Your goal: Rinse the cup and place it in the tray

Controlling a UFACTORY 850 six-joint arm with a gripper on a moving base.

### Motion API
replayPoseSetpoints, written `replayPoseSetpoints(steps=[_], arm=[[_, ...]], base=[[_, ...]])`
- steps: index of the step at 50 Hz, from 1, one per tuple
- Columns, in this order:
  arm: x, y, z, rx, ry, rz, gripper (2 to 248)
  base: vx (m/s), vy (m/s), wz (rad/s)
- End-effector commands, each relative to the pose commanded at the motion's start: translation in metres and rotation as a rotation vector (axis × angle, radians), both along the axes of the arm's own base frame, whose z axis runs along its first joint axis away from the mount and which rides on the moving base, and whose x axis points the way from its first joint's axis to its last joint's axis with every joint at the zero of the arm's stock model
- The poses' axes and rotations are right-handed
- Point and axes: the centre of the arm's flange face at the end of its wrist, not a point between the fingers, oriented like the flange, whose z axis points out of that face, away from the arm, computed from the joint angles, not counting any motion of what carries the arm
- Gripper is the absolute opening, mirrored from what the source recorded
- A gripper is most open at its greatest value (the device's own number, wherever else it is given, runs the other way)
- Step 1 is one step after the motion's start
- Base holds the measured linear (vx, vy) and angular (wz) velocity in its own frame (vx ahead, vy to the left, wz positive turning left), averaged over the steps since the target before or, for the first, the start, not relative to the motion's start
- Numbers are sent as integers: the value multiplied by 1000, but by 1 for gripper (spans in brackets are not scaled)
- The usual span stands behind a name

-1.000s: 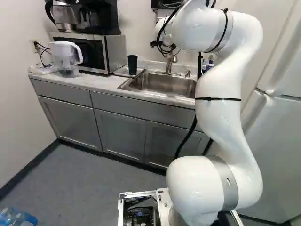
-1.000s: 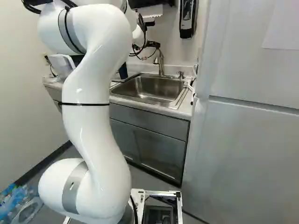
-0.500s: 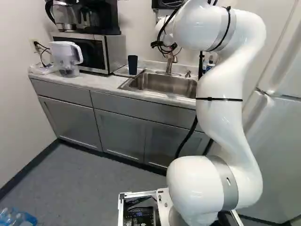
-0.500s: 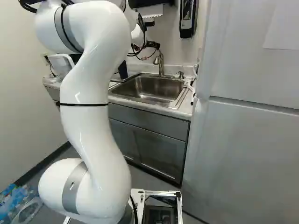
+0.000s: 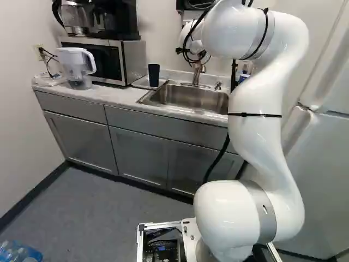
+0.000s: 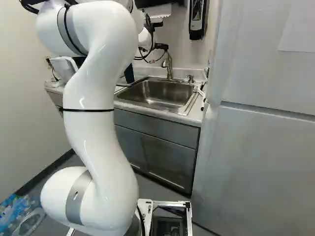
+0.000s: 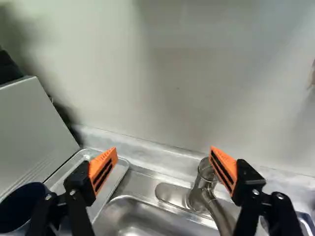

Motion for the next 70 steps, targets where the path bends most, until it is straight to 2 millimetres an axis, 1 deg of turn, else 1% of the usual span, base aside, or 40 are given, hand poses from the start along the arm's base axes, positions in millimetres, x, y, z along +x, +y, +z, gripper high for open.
replayPoseSetpoints(steps=[11, 26, 36, 47, 70], arm=[[-7, -3, 4, -2, -30, -6, 247], [-30, -17, 8, -2, -22, -28, 247], [-47, -26, 10, -2, -14, -44, 247], [-68, -31, 12, -1, -4, -54, 247], [-115, -31, 14, 3, 34, -62, 247]], base=[[0, 0, 0], [0, 0, 0], [0, 0, 0], [0, 0, 0], [0, 0, 0]])
